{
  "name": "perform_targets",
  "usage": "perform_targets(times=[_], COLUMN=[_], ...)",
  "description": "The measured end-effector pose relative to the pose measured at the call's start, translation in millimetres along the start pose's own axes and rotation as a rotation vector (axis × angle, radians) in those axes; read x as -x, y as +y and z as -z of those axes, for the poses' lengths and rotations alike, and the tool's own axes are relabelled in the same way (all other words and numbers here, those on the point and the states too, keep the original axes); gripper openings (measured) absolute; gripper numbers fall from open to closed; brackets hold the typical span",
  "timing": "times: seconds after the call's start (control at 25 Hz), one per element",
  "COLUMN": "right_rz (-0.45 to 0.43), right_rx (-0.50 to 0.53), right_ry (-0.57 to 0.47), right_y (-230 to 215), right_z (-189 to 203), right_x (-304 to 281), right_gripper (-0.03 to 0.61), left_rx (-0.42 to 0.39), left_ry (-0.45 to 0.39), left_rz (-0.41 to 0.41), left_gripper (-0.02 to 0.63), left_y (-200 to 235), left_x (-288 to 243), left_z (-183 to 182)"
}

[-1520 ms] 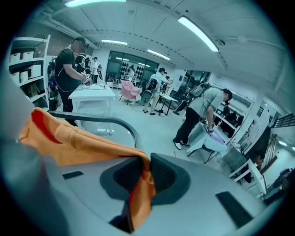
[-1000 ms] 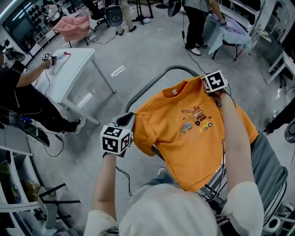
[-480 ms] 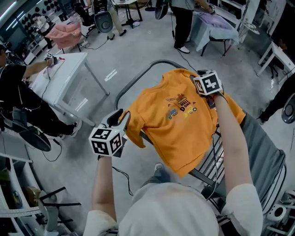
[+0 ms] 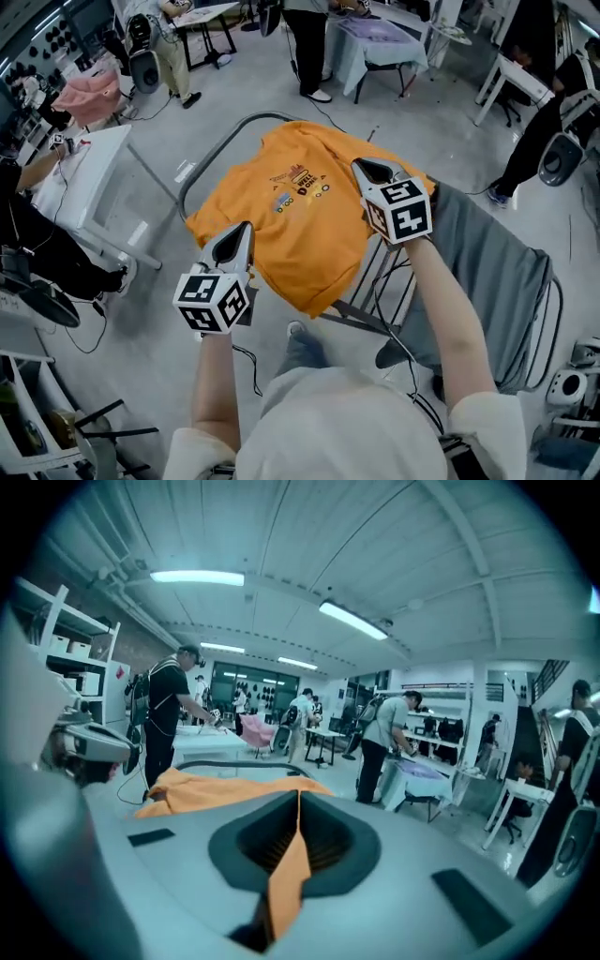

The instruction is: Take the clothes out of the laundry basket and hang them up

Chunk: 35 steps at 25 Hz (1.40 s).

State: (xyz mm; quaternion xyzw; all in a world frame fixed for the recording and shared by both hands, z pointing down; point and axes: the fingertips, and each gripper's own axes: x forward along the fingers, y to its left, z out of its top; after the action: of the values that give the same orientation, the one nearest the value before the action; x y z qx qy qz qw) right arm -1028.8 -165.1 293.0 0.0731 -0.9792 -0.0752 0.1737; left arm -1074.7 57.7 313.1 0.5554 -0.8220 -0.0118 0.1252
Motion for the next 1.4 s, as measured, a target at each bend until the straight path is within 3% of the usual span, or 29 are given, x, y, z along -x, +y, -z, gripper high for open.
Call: perform_targets(times=[0.4, 0.68, 1.08, 1.4], right_rz=[0.167, 0.321, 0.476, 0.581], right_rx=[-0.082, -0.124, -0.239, -0.303], right_ry=[-0.139, -0.130, -0.155, -0.142], right_y=[3, 7, 31, 79], right_z=[43, 102, 175, 212], right_x=[212, 322, 433, 478], right_gripper=[0.002, 0.002, 0.002, 0.002], left_rx=[0.042, 0.013, 0.006, 0.019], left_ry=[0.008, 0.027, 0.033, 0.072], left_rz=[0.232, 0.356, 0.474, 0.557], left_gripper=[0.011, 0.010, 0.011, 0.011], left_y=[-170, -268, -347, -367], left_x=[0, 18, 63, 97], left_z=[33, 61, 99, 128])
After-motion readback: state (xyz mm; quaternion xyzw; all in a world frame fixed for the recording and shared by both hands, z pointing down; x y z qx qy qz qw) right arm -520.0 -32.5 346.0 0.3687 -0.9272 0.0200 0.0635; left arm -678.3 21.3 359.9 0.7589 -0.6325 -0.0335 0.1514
